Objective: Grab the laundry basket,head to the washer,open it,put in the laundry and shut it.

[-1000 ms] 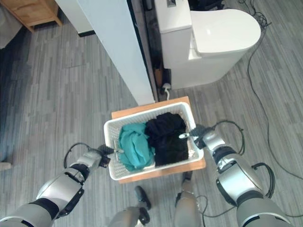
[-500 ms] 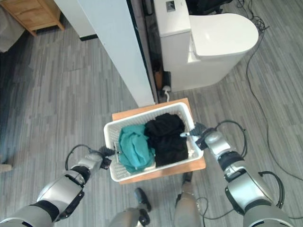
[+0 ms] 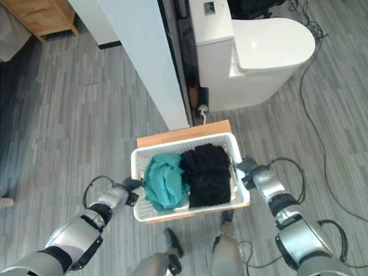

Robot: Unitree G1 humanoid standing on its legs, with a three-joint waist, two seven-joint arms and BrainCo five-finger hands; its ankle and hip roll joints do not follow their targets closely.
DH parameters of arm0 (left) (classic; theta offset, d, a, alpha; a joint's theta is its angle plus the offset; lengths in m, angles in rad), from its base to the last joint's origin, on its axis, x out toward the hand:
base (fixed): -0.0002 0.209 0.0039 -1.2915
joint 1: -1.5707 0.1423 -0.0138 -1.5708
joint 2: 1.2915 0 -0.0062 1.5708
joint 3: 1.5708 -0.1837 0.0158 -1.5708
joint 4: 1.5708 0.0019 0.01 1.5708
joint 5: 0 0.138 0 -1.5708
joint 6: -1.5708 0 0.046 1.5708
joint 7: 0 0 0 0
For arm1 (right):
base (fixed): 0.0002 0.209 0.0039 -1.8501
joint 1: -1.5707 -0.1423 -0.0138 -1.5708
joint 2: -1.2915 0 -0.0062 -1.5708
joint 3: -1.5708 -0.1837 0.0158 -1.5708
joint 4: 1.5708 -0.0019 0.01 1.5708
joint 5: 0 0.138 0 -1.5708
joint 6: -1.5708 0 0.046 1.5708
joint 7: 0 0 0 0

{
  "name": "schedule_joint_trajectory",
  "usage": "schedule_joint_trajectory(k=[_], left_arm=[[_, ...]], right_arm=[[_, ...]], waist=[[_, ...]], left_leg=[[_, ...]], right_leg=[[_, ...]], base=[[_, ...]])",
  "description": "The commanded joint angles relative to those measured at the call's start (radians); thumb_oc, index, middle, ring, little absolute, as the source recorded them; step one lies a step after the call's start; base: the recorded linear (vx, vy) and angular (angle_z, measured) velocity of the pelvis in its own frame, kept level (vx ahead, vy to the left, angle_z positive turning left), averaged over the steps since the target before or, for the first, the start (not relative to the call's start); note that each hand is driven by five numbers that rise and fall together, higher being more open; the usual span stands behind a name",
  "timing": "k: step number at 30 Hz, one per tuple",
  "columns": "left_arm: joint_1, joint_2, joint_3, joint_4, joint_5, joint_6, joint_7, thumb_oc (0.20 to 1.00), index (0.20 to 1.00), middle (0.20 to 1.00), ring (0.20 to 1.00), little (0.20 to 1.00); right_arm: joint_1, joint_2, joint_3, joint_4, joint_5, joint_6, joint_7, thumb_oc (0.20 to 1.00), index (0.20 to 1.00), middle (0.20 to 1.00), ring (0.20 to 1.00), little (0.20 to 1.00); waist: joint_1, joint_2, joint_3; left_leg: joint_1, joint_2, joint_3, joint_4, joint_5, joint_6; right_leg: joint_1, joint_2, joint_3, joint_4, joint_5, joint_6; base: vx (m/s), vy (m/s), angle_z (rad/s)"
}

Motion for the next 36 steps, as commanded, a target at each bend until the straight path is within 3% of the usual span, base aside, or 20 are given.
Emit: schedule_joint_trajectory(k=[1,4,7,8,9,13,19,26,28,29,30,33,36], left_arm=[[-0.082,-0.089,0.007,-0.103,-0.031,-0.098,-0.033,0.200,0.200,0.200,0.200,0.200],[-0.013,-0.060,0.046,-0.342,-0.215,-0.146,-0.019,0.200,0.200,0.200,0.200,0.200],[0.092,-0.028,0.032,-0.580,-0.382,-0.159,-0.047,0.200,0.200,0.200,0.200,0.200],[0.093,-0.028,0.032,-0.580,-0.382,-0.159,-0.047,0.200,0.200,0.200,0.200,0.200],[0.193,0.042,0.010,-0.776,-0.518,-0.155,-0.071,0.200,0.200,0.200,0.200,0.200],[0.302,0.129,-0.018,-0.944,-0.598,-0.130,-0.090,0.200,0.200,0.200,0.200,0.200],[0.370,0.189,-0.041,-1.021,-0.628,-0.105,-0.111,0.200,0.200,0.200,0.200,0.200],[0.375,0.182,-0.054,-1.000,-0.590,-0.087,-0.122,0.200,0.200,0.200,0.200,0.200],[0.360,0.170,-0.047,-0.989,-0.515,-0.090,-0.130,0.200,0.200,0.200,0.200,0.200],[0.352,0.160,-0.054,-0.974,-0.500,-0.087,-0.134,0.200,0.200,0.200,0.200,0.200],[0.323,0.145,-0.063,-0.948,-0.452,-0.092,-0.141,0.200,0.200,0.200,0.200,0.200],[0.311,0.137,-0.064,-0.942,-0.434,-0.099,-0.146,0.200,0.200,0.200,0.200,0.200],[0.301,0.133,-0.067,-0.910,-0.399,-0.092,-0.173,0.200,0.200,0.200,0.200,0.200]], right_arm=[[0.050,0.088,-0.075,-0.068,0.245,-0.082,0.035,0.200,0.200,0.200,0.200,0.200],[0.186,0.099,-0.169,-0.191,0.369,-0.111,0.028,0.200,0.200,0.200,0.200,0.200],[0.299,0.112,-0.228,-0.299,0.391,-0.142,0.017,0.200,0.200,0.200,0.200,0.200],[0.299,0.112,-0.228,-0.300,0.391,-0.142,0.017,0.200,0.200,0.200,0.200,0.200],[0.397,0.107,-0.258,-0.388,0.383,-0.167,0.010,0.200,0.200,0.200,0.200,0.200],[0.522,0.097,-0.282,-0.490,0.396,-0.194,0.026,0.200,0.200,0.200,0.200,0.200],[0.643,0.071,-0.285,-0.599,0.422,-0.191,0.056,0.200,0.200,0.200,0.200,0.200],[0.670,0.065,-0.249,-0.594,0.436,-0.163,0.071,0.200,0.200,0.200,0.200,0.200],[0.624,0.047,-0.227,-0.567,0.415,-0.137,0.082,0.200,0.200,0.200,0.200,0.200],[0.619,0.048,-0.230,-0.558,0.414,-0.129,0.084,0.200,0.200,0.200,0.200,0.200],[0.595,0.040,-0.230,-0.535,0.396,-0.118,0.100,0.200,0.200,0.200,0.200,0.200],[0.588,0.032,-0.228,-0.525,0.374,-0.105,0.122,0.200,0.200,0.200,0.200,0.200],[0.592,0.023,-0.241,-0.487,0.361,-0.090,0.149,0.200,0.200,0.200,0.200,0.200]], waist=[[0.011,0.012,-0.001],[0.014,0.023,-0.003],[0.014,0.037,-0.010],[0.015,0.037,-0.010],[0.012,0.048,-0.019],[0.006,0.047,-0.032],[-0.001,0.038,-0.048],[-0.003,0.022,-0.043],[0.008,-0.013,-0.028],[0.002,-0.016,-0.025],[-0.002,-0.025,-0.015],[-0.013,-0.033,-0.019],[-0.019,-0.048,-0.034]], left_leg=[[-0.059,0.037,-0.065,-0.010,0.139,-0.050],[-0.058,0.032,-0.070,-0.010,0.139,-0.050],[-0.051,0.029,-0.077,-0.010,0.137,-0.048],[-0.051,0.029,-0.077,-0.010,0.137,-0.048],[-0.041,0.032,-0.078,-0.010,0.139,-0.051],[-0.021,0.041,-0.075,-0.009,0.140,-0.055],[-0.002,0.064,-0.078,-0.004,0.146,-0.066],[0.001,0.095,-0.086,0.068,0.136,-0.081],[-0.036,0.041,-0.266,0.157,0.029,-0.061],[-0.045,0.034,-0.265,0.170,0.019,-0.056],[-0.051,-0.006,-0.281,0.185,-0.015,-0.031],[-0.060,-0.046,-0.255,0.181,-0.030,-0.004],[-0.036,-0.086,-0.187,0.131,-0.021,0.016]], right_leg=[[0.074,-0.097,0.019,0.024,-0.012,0.130],[0.083,-0.104,0.011,0.025,-0.015,0.133],[0.095,-0.106,0.008,0.027,-0.019,0.134],[0.095,-0.106,0.008,0.027,-0.019,0.134],[0.105,-0.104,0.008,0.031,-0.028,0.133],[0.120,-0.092,0.014,0.038,-0.045,0.129],[0.137,-0.071,0.020,0.063,-0.083,0.114],[0.174,-0.034,0.015,0.051,-0.105,0.097],[0.146,-0.047,0.072,0.079,-0.096,0.096],[0.142,-0.058,0.078,0.082,-0.089,0.102],[0.123,-0.091,0.111,0.085,-0.057,0.123],[0.090,-0.129,0.138,0.084,-0.014,0.148],[0.048,-0.167,0.169,0.053,0.104,0.170]], base=[[0.01,-0.002,0.06],[0.01,-0.001,0.05],[0.02,0.003,0.07],[0.04,-0.004,0.05],[0.00,0.000,0.00],[0.02,-0.020,0.01],[0.00,-0.043,0.01],[-0.03,-0.069,0.00],[-0.12,0.118,-0.16],[-0.15,0.333,-0.43],[-0.09,0.258,-0.31],[-0.08,0.291,-0.18],[-0.07,0.273,-0.59]])
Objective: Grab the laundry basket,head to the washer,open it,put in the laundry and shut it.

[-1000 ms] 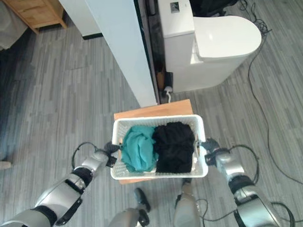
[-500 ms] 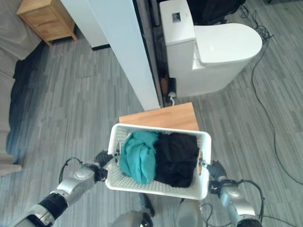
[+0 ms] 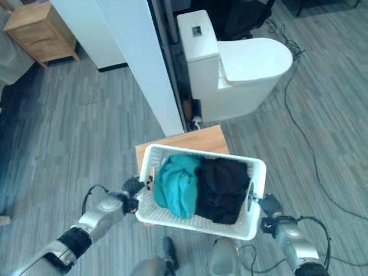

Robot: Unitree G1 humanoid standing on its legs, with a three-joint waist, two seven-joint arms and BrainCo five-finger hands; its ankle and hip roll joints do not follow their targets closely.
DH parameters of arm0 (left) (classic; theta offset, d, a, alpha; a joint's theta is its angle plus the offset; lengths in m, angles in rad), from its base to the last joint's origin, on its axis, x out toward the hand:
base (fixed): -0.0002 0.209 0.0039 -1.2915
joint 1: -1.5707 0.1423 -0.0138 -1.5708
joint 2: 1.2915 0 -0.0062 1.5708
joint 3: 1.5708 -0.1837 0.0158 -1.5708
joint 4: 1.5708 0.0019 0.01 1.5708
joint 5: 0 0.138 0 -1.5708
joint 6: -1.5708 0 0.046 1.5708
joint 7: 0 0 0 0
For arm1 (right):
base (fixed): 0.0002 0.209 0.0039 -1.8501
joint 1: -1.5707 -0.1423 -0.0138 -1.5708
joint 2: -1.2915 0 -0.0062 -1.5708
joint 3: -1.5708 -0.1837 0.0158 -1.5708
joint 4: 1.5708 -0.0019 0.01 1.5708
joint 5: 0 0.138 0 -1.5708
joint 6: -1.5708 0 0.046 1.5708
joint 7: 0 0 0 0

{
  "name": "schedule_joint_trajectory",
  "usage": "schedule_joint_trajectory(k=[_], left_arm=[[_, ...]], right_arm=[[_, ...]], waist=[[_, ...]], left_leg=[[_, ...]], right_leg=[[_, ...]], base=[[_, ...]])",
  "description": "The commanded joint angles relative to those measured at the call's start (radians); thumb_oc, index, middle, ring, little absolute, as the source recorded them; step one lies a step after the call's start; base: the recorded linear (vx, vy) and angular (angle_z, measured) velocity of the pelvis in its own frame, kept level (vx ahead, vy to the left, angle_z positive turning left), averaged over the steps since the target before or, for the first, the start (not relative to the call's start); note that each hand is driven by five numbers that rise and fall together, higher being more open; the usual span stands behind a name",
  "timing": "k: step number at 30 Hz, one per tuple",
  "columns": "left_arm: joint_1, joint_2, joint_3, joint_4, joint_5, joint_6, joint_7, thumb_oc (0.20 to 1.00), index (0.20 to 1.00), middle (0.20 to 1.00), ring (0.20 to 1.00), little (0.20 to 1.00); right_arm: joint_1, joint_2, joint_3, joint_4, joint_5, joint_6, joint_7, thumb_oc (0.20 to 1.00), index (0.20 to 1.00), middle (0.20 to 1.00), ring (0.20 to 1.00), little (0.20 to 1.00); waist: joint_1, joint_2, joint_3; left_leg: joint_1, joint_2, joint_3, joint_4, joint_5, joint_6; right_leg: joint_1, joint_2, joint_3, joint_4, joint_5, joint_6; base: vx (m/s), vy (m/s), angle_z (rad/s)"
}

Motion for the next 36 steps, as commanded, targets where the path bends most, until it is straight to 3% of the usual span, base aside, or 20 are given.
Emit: schedule_joint_trajectory(k=[1,2,3,5,7,8,10,11,14,15,17,20,21,24,26,27,28,31,33,36], left_arm=[[-0.028,-0.124,-0.003,-0.133,-0.047,-0.094,-0.272,0.200,0.200,0.200,0.200,0.200],[-0.031,-0.123,0.004,-0.121,-0.033,-0.096,-0.263,0.200,0.200,0.200,0.200,0.200],[-0.030,-0.129,0.014,-0.099,-0.010,-0.082,-0.266,0.200,0.200,0.200,0.200,0.200],[-0.027,-0.123,0.023,-0.094,0.015,-0.072,-0.266,0.200,0.200,0.200,0.200,0.200],[-0.021,-0.117,0.035,-0.049,0.127,-0.042,-0.282,0.200,0.200,0.200,0.200,0.200],[-0.010,-0.119,0.079,0.014,0.208,-0.041,-0.274,0.200,0.200,0.200,0.200,0.200],[-0.004,-0.123,0.097,0.042,0.234,-0.038,-0.281,0.200,0.200,0.200,0.200,0.200],[0.003,-0.125,0.139,0.123,0.305,-0.029,-0.276,0.200,0.200,0.200,0.200,0.200],[0.005,-0.129,0.181,0.192,0.350,-0.031,-0.258,0.200,0.200,0.200,0.200,0.200],[0.015,-0.133,0.222,0.232,0.348,-0.035,-0.247,0.200,0.200,0.200,0.200,0.200],[0.027,-0.131,0.236,0.244,0.347,-0.037,-0.250,0.200,0.200,0.200,0.200,0.200],[0.052,-0.139,0.273,0.328,0.388,-0.042,-0.254,0.200,0.200,0.200,0.200,0.200],[0.052,-0.140,0.276,0.330,0.389,-0.043,-0.255,0.200,0.200,0.200,0.200,0.200],[0.062,-0.157,0.302,0.355,0.416,-0.050,-0.248,0.200,0.200,0.200,0.200,0.200],[0.064,-0.164,0.317,0.357,0.421,-0.058,-0.238,0.200,0.200,0.200,0.200,0.200],[0.069,-0.165,0.321,0.338,0.421,-0.065,-0.227,0.200,0.200,0.200,0.200,0.200],[0.076,-0.165,0.323,0.324,0.416,-0.068,-0.223,0.200,0.200,0.200,0.200,0.200],[0.095,-0.163,0.323,0.293,0.407,-0.072,-0.221,0.200,0.200,0.200,0.200,0.200],[0.126,-0.154,0.335,0.259,0.398,-0.073,-0.228,0.200,0.200,0.200,0.200,0.200],[0.135,-0.155,0.332,0.247,0.397,-0.074,-0.229,0.200,0.200,0.200,0.200,0.200]], right_arm=[[-0.023,0.043,0.047,-0.042,0.073,0.014,0.180,0.200,0.200,0.200,0.200,0.200],[-0.037,0.052,0.044,-0.029,0.074,0.012,0.170,0.200,0.200,0.200,0.200,0.200],[-0.042,0.059,0.043,-0.009,0.085,0.029,0.184,0.200,0.200,0.200,0.200,0.200],[-0.037,0.058,0.043,-0.009,0.094,0.038,0.197,0.200,0.200,0.200,0.200,0.200],[-0.032,0.051,0.052,0.024,0.085,0.054,0.224,0.200,0.200,0.200,0.200,0.200],[-0.053,0.069,0.062,0.074,0.093,0.061,0.230,0.200,0.200,0.200,0.200,0.200],[-0.071,0.077,0.075,0.094,0.085,0.064,0.236,0.200,0.200,0.200,0.200,0.200],[-0.114,0.096,0.110,0.117,0.059,0.075,0.241,0.200,0.200,0.200,0.200,0.200],[-0.156,0.116,0.150,0.110,0.052,0.079,0.244,0.200,0.200,0.200,0.200,0.200],[-0.189,0.129,0.191,0.100,0.034,0.086,0.236,0.200,0.200,0.200,0.200,0.200],[-0.199,0.130,0.210,0.072,0.023,0.089,0.241,0.200,0.200,0.200,0.200,0.200],[-0.198,0.109,0.255,-0.004,0.000,0.113,0.268,0.200,0.200,0.200,0.200,0.200],[-0.198,0.107,0.257,-0.006,-0.001,0.114,0.268,0.200,0.200,0.200,0.200,0.200],[-0.192,0.075,0.265,-0.043,-0.034,0.109,0.275,0.200,0.200,0.200,0.200,0.200],[-0.195,0.066,0.256,-0.039,-0.063,0.099,0.267,0.200,0.200,0.200,0.200,0.200],[-0.214,0.064,0.255,-0.023,-0.111,0.088,0.261,0.200,0.200,0.200,0.200,0.200],[-0.222,0.066,0.255,-0.013,-0.131,0.083,0.255,0.200,0.200,0.200,0.200,0.200],[-0.230,0.075,0.247,0.022,-0.159,0.072,0.249,0.200,0.200,0.200,0.200,0.200],[-0.213,0.081,0.226,0.033,-0.191,0.083,0.257,0.200,0.200,0.200,0.200,0.200],[-0.203,0.083,0.218,0.031,-0.200,0.082,0.256,0.200,0.200,0.200,0.200,0.200]], waist=[[0.022,0.045,-0.040],[0.029,0.051,-0.039],[0.041,0.063,-0.042],[0.048,0.064,-0.044],[0.067,0.064,-0.055],[0.101,0.056,-0.077],[0.120,0.051,-0.084],[0.154,0.034,-0.112],[0.182,0.014,-0.136],[0.191,0.002,-0.146],[0.189,-0.001,-0.148],[0.152,-0.005,-0.151],[0.153,-0.003,-0.151],[0.142,0.004,-0.136],[0.148,0.007,-0.120],[0.167,0.007,-0.101],[0.174,0.007,-0.095],[0.179,0.010,-0.081],[0.169,0.006,-0.079],[0.161,0.006,-0.086]], left_leg=[[-0.086,0.032,0.008,0.058,0.039,-0.021],[-0.073,0.045,0.043,0.025,0.052,-0.024],[-0.066,0.054,0.072,-0.012,0.077,-0.019],[-0.054,0.055,0.094,-0.033,0.091,-0.013],[-0.037,0.066,0.118,-0.052,0.099,-0.008],[-0.028,0.071,0.178,-0.054,0.104,0.000],[-0.025,0.078,0.209,-0.053,0.104,0.001],[-0.025,0.092,0.280,-0.050,0.111,0.003],[-0.034,0.122,0.366,-0.031,0.124,-0.007],[-0.034,0.172,0.437,-0.007,0.152,-0.033],[-0.032,0.200,0.465,0.007,0.172,-0.049],[-0.022,0.295,0.510,0.032,0.247,-0.106],[-0.021,0.298,0.512,0.033,0.250,-0.109],[-0.028,0.335,0.492,0.031,0.297,-0.143],[-0.046,0.332,0.415,0.034,0.297,-0.149],[-0.076,0.293,0.268,0.046,0.270,-0.139],[-0.085,0.273,0.207,0.045,0.254,-0.131],[-0.113,0.249,0.137,0.076,0.239,-0.106],[-0.115,0.180,0.060,0.137,0.162,-0.076],[-0.116,0.158,0.050,0.146,0.136,-0.065]], right_leg=[[0.043,-0.080,0.004,0.029,0.117,0.105],[0.035,-0.089,-0.056,0.042,0.123,0.105],[0.053,-0.089,-0.153,0.111,0.047,0.105],[0.077,-0.077,-0.183,0.164,0.002,0.105],[0.130,-0.034,-0.208,0.295,-0.094,0.099],[0.188,-0.017,-0.272,0.348,-0.141,0.092],[0.218,-0.025,-0.310,0.357,-0.154,0.088],[0.275,-0.011,-0.370,0.347,-0.175,0.083],[0.303,0.015,-0.420,0.297,-0.204,0.072],[0.308,0.043,-0.436,0.224,-0.228,0.047],[0.307,0.071,-0.415,0.193,-0.249,0.028],[0.327,0.163,-0.331,0.100,-0.279,-0.014],[0.328,0.167,-0.329,0.097,-0.278,-0.017],[0.329,0.201,-0.286,0.041,-0.271,-0.029],[0.330,0.210,-0.262,0.013,-0.261,-0.030],[0.327,0.209,-0.229,0.006,-0.248,-0.031],[0.326,0.208,-0.215,0.007,-0.243,-0.031],[0.308,0.208,-0.196,0.017,-0.219,-0.041],[0.303,0.206,-0.153,0.028,-0.215,-0.049],[0.296,0.205,-0.141,0.035,-0.214,-0.050]], base=[[-0.09,0.163,-0.64],[-0.17,0.229,-0.75],[-0.20,0.266,-0.89],[-0.09,0.172,-0.97],[-0.09,0.141,-0.60],[-0.20,0.140,-0.22],[-0.13,0.049,-0.72],[-0.09,-0.003,-1.80],[-0.16,-0.096,-1.34],[-0.17,-0.177,-1.73],[-0.11,-0.248,-1.96],[-0.08,-0.276,-0.91],[-0.11,-0.245,-1.02],[-0.13,-0.176,-0.90],[-0.11,-0.093,-0.65],[-0.13,-0.092,-0.51],[-0.09,-0.060,-0.64],[-0.11,-0.043,-0.66],[-0.02,-0.027,-0.54],[0.02,0.038,-0.34]])
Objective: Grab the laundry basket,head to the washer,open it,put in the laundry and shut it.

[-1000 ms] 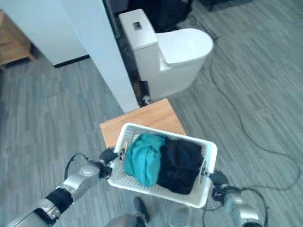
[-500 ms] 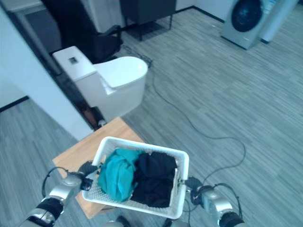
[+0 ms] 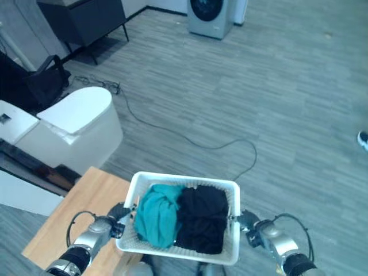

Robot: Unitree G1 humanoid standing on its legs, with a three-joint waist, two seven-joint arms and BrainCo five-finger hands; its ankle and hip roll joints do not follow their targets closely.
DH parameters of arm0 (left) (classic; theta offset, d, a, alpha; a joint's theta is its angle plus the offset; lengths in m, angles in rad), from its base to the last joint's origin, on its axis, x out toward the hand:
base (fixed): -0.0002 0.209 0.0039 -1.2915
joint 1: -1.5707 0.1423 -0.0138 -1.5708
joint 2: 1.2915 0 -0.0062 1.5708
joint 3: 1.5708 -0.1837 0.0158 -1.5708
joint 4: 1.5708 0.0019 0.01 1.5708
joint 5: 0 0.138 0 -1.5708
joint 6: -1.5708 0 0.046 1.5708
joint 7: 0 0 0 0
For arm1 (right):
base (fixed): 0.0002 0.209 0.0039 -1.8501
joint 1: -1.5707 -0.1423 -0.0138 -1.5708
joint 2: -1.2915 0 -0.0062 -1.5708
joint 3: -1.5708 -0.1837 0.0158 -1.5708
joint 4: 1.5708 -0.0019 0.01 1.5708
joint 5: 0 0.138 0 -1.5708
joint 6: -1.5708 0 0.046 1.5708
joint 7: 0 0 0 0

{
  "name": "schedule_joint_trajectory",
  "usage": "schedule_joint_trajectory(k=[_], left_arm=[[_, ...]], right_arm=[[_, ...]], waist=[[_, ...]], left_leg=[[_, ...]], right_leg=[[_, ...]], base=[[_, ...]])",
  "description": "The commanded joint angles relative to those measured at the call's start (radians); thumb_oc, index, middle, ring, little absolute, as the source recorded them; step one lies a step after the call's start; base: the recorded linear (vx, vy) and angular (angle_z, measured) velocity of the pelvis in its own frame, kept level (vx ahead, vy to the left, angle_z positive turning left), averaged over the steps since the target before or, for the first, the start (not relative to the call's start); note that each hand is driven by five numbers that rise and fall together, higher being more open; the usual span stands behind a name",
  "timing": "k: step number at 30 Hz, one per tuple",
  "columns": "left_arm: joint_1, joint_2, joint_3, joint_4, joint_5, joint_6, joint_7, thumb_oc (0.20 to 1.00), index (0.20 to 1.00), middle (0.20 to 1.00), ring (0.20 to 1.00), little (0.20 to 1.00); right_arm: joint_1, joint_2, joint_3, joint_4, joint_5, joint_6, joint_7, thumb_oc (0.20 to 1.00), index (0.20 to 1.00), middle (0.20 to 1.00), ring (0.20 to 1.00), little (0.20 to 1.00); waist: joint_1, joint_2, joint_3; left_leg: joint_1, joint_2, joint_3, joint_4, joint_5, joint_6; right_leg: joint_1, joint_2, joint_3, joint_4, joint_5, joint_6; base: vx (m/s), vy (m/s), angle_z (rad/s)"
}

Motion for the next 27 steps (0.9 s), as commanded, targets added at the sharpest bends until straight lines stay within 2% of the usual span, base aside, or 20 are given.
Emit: schedule_joint_trajectory(k=[1,4,8,10,13,14,15,17,21,22,24,25,27], left_arm=[[-0.014,-0.016,0.002,-0.070,-0.032,-0.067,-0.066,0.200,0.200,0.200,0.200,0.200],[-0.015,-0.032,-0.013,-0.081,-0.028,-0.071,-0.071,0.200,0.200,0.200,0.200,0.200],[-0.027,-0.037,-0.023,-0.089,-0.031,-0.076,-0.078,0.200,0.200,0.200,0.200,0.200],[-0.022,-0.032,-0.014,-0.108,-0.042,-0.077,-0.077,0.200,0.200,0.200,0.200,0.200],[-0.016,-0.025,-0.007,-0.122,-0.041,-0.073,-0.078,0.200,0.200,0.200,0.200,0.200],[-0.013,-0.016,-0.002,-0.128,-0.035,-0.070,-0.079,0.200,0.200,0.200,0.200,0.200],[0.002,-0.002,0.013,-0.127,-0.025,-0.060,-0.084,0.200,0.200,0.200,0.200,0.200],[0.010,0.002,0.017,-0.125,-0.021,-0.051,-0.088,0.200,0.200,0.200,0.200,0.200],[0.012,0.001,0.019,-0.111,-0.024,-0.046,-0.088,0.200,0.200,0.200,0.200,0.200],[0.019,0.004,0.024,-0.112,-0.034,-0.045,-0.087,0.200,0.200,0.200,0.200,0.200],[0.020,0.003,0.022,-0.111,-0.035,-0.044,-0.090,0.200,0.200,0.200,0.200,0.200],[0.003,-0.007,0.005,-0.090,-0.036,-0.048,-0.092,0.200,0.200,0.200,0.200,0.200],[-0.001,-0.011,0.001,-0.081,-0.035,-0.049,-0.096,0.200,0.200,0.200,0.200,0.200]], right_arm=[[-0.060,0.085,-0.038,-0.081,0.036,-0.094,0.117,0.200,0.200,0.200,0.200,0.200],[-0.036,0.095,-0.084,-0.057,0.045,-0.098,0.102,0.200,0.200,0.200,0.200,0.200],[-0.027,0.097,-0.110,-0.040,0.036,-0.099,0.103,0.200,0.200,0.200,0.200,0.200],[-0.010,0.100,-0.127,-0.037,0.023,-0.096,0.109,0.200,0.200,0.200,0.200,0.200],[0.003,0.102,-0.137,-0.048,0.021,-0.096,0.108,0.200,0.200,0.200,0.200,0.200],[0.008,0.107,-0.137,-0.062,0.018,-0.097,0.112,0.200,0.200,0.200,0.200,0.200],[0.013,0.112,-0.131,-0.062,0.012,-0.094,0.125,0.200,0.200,0.200,0.200,0.200],[0.013,0.115,-0.128,-0.051,0.009,-0.093,0.133,0.200,0.200,0.200,0.200,0.200],[0.018,0.122,-0.124,-0.036,0.004,-0.091,0.142,0.200,0.200,0.200,0.200,0.200],[0.034,0.120,-0.125,-0.040,0.010,-0.087,0.147,0.200,0.200,0.200,0.200,0.200],[0.043,0.116,-0.130,-0.043,0.015,-0.087,0.146,0.200,0.200,0.200,0.200,0.200],[0.051,0.111,-0.138,-0.033,0.036,-0.092,0.140,0.200,0.200,0.200,0.200,0.200],[0.060,0.107,-0.147,-0.033,0.043,-0.091,0.141,0.200,0.200,0.200,0.200,0.200]], waist=[[0.014,-0.050,-0.028],[-0.023,-0.034,-0.051],[-0.048,-0.027,-0.062],[-0.062,-0.025,-0.063],[-0.072,-0.026,-0.053],[-0.069,-0.029,-0.045],[-0.035,-0.026,-0.044],[-0.039,-0.028,-0.047],[-0.046,-0.040,-0.065],[-0.048,-0.048,-0.074],[-0.050,-0.053,-0.078],[-0.060,-0.061,-0.081],[-0.064,-0.063,-0.082]], left_leg=[[-0.093,-0.087,-0.027,0.074,0.041,0.009],[-0.051,-0.129,-0.007,0.024,0.012,0.036],[-0.018,-0.151,0.024,-0.016,-0.002,0.056],[0.013,-0.162,0.075,-0.053,-0.010,0.068],[0.025,-0.160,0.111,-0.068,-0.012,0.073],[0.029,-0.152,0.139,-0.069,-0.014,0.072],[0.055,-0.130,0.191,-0.081,-0.035,0.061],[0.060,-0.127,0.200,-0.081,-0.032,0.060],[0.066,-0.121,0.217,-0.085,-0.016,0.058],[0.061,-0.110,0.229,-0.070,-0.016,0.053],[0.057,-0.102,0.234,-0.057,-0.012,0.046],[0.041,-0.078,0.228,-0.040,0.010,0.024],[0.039,-0.068,0.226,-0.034,0.016,0.016]], right_leg=[[0.060,-0.073,-0.012,0.005,-0.035,0.116],[0.050,-0.086,0.028,0.018,-0.032,0.135],[0.026,-0.102,0.072,0.036,-0.021,0.151],[-0.002,-0.112,0.110,0.054,-0.005,0.170],[-0.037,-0.116,0.115,0.089,0.004,0.183],[-0.059,-0.128,0.065,0.108,0.011,0.186],[-0.056,-0.198,-0.119,0.158,0.001,0.199],[-0.051,-0.210,-0.147,0.167,0.000,0.199],[-0.042,-0.195,-0.105,0.174,-0.012,0.194],[-0.035,-0.171,-0.099,0.171,-0.034,0.187],[-0.025,-0.158,-0.094,0.155,-0.042,0.178],[-0.007,-0.118,-0.063,0.110,-0.050,0.158],[-0.001,-0.106,-0.058,0.101,-0.055,0.150]], base=[[0.07,0.115,-0.24],[0.09,0.163,-0.23],[0.06,0.154,-0.33],[0.06,0.173,-0.40],[0.00,0.095,-0.73],[-0.04,0.044,-0.89],[-0.03,0.015,-1.18],[0.00,-0.021,-1.40],[0.02,-0.074,-0.48],[0.02,-0.184,-0.35],[0.00,-0.208,-0.35],[-0.01,-0.191,-0.52],[0.01,-0.206,-0.31]])
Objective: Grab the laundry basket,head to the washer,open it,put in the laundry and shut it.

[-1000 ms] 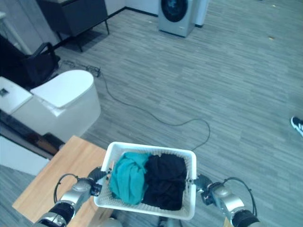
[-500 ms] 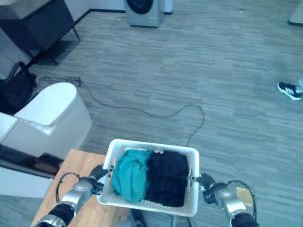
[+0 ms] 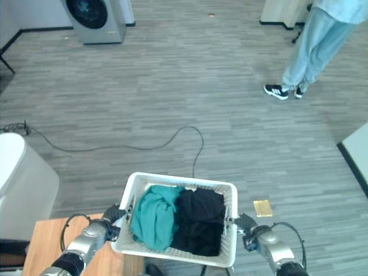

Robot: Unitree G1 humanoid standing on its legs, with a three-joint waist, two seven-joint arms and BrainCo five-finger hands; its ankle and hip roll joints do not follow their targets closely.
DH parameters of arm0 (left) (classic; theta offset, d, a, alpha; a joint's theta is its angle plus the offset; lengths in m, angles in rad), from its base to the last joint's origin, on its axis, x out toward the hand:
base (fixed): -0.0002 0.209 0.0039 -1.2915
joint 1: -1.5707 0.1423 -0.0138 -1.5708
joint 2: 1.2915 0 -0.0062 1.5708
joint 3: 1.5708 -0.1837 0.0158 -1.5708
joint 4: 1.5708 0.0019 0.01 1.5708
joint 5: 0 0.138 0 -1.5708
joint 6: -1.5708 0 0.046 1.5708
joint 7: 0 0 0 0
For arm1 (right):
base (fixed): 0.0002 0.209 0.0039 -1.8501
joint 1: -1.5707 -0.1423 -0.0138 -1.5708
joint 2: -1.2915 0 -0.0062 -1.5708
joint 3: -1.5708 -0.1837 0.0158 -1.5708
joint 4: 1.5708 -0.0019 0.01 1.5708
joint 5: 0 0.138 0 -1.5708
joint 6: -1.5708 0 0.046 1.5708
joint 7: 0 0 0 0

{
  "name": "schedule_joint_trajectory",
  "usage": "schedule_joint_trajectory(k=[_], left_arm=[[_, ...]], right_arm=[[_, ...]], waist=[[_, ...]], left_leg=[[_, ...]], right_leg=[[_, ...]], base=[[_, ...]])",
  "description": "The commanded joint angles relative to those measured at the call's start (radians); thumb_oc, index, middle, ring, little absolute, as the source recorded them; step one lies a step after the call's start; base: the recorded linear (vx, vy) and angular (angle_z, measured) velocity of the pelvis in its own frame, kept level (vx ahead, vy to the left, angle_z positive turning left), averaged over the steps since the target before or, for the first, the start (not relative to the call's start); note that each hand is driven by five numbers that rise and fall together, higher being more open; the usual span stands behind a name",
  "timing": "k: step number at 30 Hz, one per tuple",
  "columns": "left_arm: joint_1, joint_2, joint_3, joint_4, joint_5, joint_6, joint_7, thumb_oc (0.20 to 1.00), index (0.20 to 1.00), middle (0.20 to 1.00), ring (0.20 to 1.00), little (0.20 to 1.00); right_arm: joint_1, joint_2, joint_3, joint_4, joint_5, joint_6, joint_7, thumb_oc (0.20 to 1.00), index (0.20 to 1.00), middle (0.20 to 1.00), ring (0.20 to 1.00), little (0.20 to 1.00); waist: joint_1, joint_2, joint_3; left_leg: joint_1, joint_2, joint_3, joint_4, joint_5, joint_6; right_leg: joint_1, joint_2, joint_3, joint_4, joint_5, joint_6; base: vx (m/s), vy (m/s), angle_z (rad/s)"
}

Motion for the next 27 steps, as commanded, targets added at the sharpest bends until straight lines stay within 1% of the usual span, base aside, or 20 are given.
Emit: schedule_joint_trajectory(k=[1,2,3,4,5,6,7,8,9,10,11,14,17,21,22,23,24,26,27], left_arm=[[-0.068,-0.039,-0.017,-0.006,-0.046,-0.063,-0.094,0.200,0.200,0.200,0.200,0.200],[-0.068,-0.045,-0.018,0.000,-0.049,-0.061,-0.099,0.200,0.200,0.200,0.200,0.200],[-0.070,-0.058,-0.029,0.023,-0.047,-0.057,-0.101,0.200,0.200,0.200,0.200,0.200],[-0.070,-0.059,-0.029,0.024,-0.047,-0.058,-0.101,0.200,0.200,0.200,0.200,0.200],[-0.070,-0.061,-0.033,0.026,-0.044,-0.059,-0.099,0.200,0.200,0.200,0.200,0.200],[-0.075,-0.069,-0.043,0.029,-0.052,-0.061,-0.097,0.200,0.200,0.200,0.200,0.200],[-0.080,-0.077,-0.056,0.034,-0.057,-0.062,-0.096,0.200,0.200,0.200,0.200,0.200],[-0.082,-0.082,-0.063,0.030,-0.052,-0.063,-0.096,0.200,0.200,0.200,0.200,0.200],[-0.082,-0.085,-0.068,0.049,-0.061,-0.065,-0.095,0.200,0.200,0.200,0.200,0.200],[-0.080,-0.090,-0.076,0.061,-0.072,-0.064,-0.098,0.200,0.200,0.200,0.200,0.200],[-0.080,-0.090,-0.076,0.061,-0.072,-0.064,-0.098,0.200,0.200,0.200,0.200,0.200],[-0.076,-0.097,-0.078,0.071,-0.086,-0.070,-0.099,0.200,0.200,0.200,0.200,0.200],[-0.072,-0.094,-0.070,0.082,-0.081,-0.075,-0.096,0.200,0.200,0.200,0.200,0.200],[-0.069,-0.088,-0.060,0.075,-0.074,-0.079,-0.094,0.200,0.200,0.200,0.200,0.200],[-0.067,-0.082,-0.057,0.070,-0.067,-0.079,-0.094,0.200,0.200,0.200,0.200,0.200],[-0.067,-0.082,-0.057,0.070,-0.067,-0.079,-0.094,0.200,0.200,0.200,0.200,0.200],[-0.066,-0.078,-0.056,0.063,-0.064,-0.079,-0.094,0.200,0.200,0.200,0.200,0.200],[-0.065,-0.067,-0.054,0.038,-0.065,-0.076,-0.094,0.200,0.200,0.200,0.200,0.200],[-0.065,-0.058,-0.050,0.017,-0.063,-0.074,-0.095,0.200,0.200,0.200,0.200,0.200]], right_arm=[[0.008,0.012,-0.048,-0.037,0.110,-0.078,0.113,0.200,0.200,0.200,0.200,0.200],[0.017,0.002,-0.054,-0.039,0.118,-0.077,0.117,0.200,0.200,0.200,0.200,0.200],[0.030,-0.013,-0.059,-0.044,0.119,-0.072,0.117,0.200,0.200,0.200,0.200,0.200],[0.031,-0.014,-0.059,-0.045,0.118,-0.072,0.117,0.200,0.200,0.200,0.200,0.200],[0.034,-0.024,-0.062,-0.059,0.121,-0.069,0.115,0.200,0.200,0.200,0.200,0.200],[0.029,-0.028,-0.061,-0.064,0.131,-0.069,0.116,0.200,0.200,0.200,0.200,0.200],[0.024,-0.029,-0.063,-0.047,0.144,-0.073,0.109,0.200,0.200,0.200,0.200,0.200],[0.036,-0.035,-0.071,-0.060,0.137,-0.071,0.136,0.200,0.200,0.200,0.200,0.200],[0.025,-0.038,-0.071,-0.041,0.147,-0.076,0.120,0.200,0.200,0.200,0.200,0.200],[0.009,-0.033,-0.057,-0.021,0.156,-0.075,0.119,0.200,0.200,0.200,0.200,0.200],[0.008,-0.033,-0.056,-0.020,0.157,-0.075,0.119,0.200,0.200,0.200,0.200,0.200],[0.008,-0.016,-0.050,-0.005,0.152,-0.076,0.120,0.200,0.200,0.200,0.200,0.200],[-0.006,-0.002,-0.039,0.005,0.153,-0.076,0.128,0.200,0.200,0.200,0.200,0.200],[-0.018,0.009,-0.034,0.022,0.134,-0.073,0.134,0.200,0.200,0.200,0.200,0.200],[-0.021,0.013,-0.040,0.029,0.128,-0.074,0.135,0.200,0.200,0.200,0.200,0.200],[-0.021,0.013,-0.040,0.029,0.128,-0.074,0.135,0.200,0.200,0.200,0.200,0.200],[-0.022,0.013,-0.043,0.031,0.124,-0.074,0.135,0.200,0.200,0.200,0.200,0.200],[-0.026,0.017,-0.047,0.036,0.118,-0.074,0.135,0.200,0.200,0.200,0.200,0.200],[-0.022,0.014,-0.057,0.032,0.113,-0.074,0.137,0.200,0.200,0.200,0.200,0.200]], waist=[[-0.031,-0.020,-0.022],[-0.036,-0.022,-0.024],[-0.044,-0.027,-0.025],[-0.045,-0.026,-0.025],[-0.036,-0.030,-0.019],[-0.028,-0.031,-0.012],[-0.023,-0.030,-0.013],[-0.025,-0.027,-0.010],[-0.021,-0.028,-0.010],[-0.020,-0.022,-0.019],[-0.019,-0.022,-0.018],[-0.026,-0.011,-0.048],[-0.027,-0.006,-0.063],[-0.020,-0.003,-0.066],[-0.019,0.001,-0.066],[-0.018,0.001,-0.066],[-0.018,0.004,-0.064],[-0.019,0.009,-0.051],[-0.021,0.010,-0.046]], left_leg=[[-0.079,-0.005,-0.111,0.044,0.058,-0.056],[-0.085,0.000,-0.118,0.055,0.058,-0.059],[-0.100,0.009,-0.128,0.105,0.046,-0.068],[-0.102,0.012,-0.129,0.111,0.044,-0.069],[-0.123,0.001,-0.189,0.145,0.037,-0.072],[-0.165,-0.007,-0.239,0.172,0.062,-0.065],[-0.193,-0.023,-0.290,0.144,0.067,-0.063],[-0.204,-0.020,-0.302,0.126,0.080,-0.065],[-0.213,-0.020,-0.322,0.135,0.075,-0.061],[-0.195,-0.036,-0.342,0.120,0.059,-0.048],[-0.193,-0.037,-0.340,0.118,0.059,-0.048],[-0.128,-0.059,-0.313,0.071,0.047,-0.031],[-0.095,-0.078,-0.291,0.048,0.033,-0.021],[-0.070,-0.102,-0.268,0.027,0.014,-0.003],[-0.060,-0.115,-0.266,0.014,0.005,0.009],[-0.060,-0.116,-0.266,0.013,0.006,0.009],[-0.055,-0.122,-0.266,0.006,0.002,0.017],[-0.046,-0.135,-0.267,-0.005,-0.004,0.033],[-0.041,-0.145,-0.271,-0.003,-0.016,0.045]], right_leg=[[0.089,0.019,0.037,0.020,-0.078,0.077],[0.097,0.025,0.037,0.014,-0.081,0.072],[0.114,0.034,0.037,0.005,-0.095,0.056],[0.115,0.035,0.036,0.004,-0.095,0.055],[0.118,0.039,0.051,0.004,-0.105,0.048],[0.114,0.039,0.046,0.005,-0.094,0.037],[0.123,0.036,0.049,0.000,-0.096,0.041],[0.125,0.033,0.053,0.008,-0.093,0.043],[0.123,0.028,0.061,0.012,-0.090,0.045],[0.120,0.031,0.076,0.017,-0.096,0.046],[0.121,0.030,0.077,0.018,-0.096,0.047],[0.140,0.029,0.099,0.010,-0.095,0.050],[0.147,0.020,0.117,-0.004,-0.083,0.064],[0.150,0.000,0.132,-0.002,-0.072,0.088],[0.144,-0.012,0.135,0.026,-0.074,0.098],[0.144,-0.012,0.136,0.027,-0.075,0.098],[0.135,-0.020,0.135,0.055,-0.075,0.104],[0.093,-0.038,0.145,0.150,-0.058,0.120],[0.075,-0.050,0.148,0.219,-0.043,0.132]], base=[[0.03,-0.191,0.02],[0.05,-0.211,0.14],[0.04,-0.128,0.11],[0.06,-0.121,0.11],[-0.03,-0.056,-0.05],[-0.01,-0.048,-0.15],[-0.02,-0.002,-0.22],[0.05,0.033,-0.08],[0.08,0.075,0.02],[0.06,0.061,-0.06],[0.12,0.090,-0.26],[0.14,0.100,-0.52],[0.08,0.102,-0.19],[0.08,0.136,-0.15],[0.08,0.148,-0.06],[0.08,0.156,-0.04],[0.04,0.114,0.00],[0.06,0.200,0.04],[0.05,0.182,0.05]])
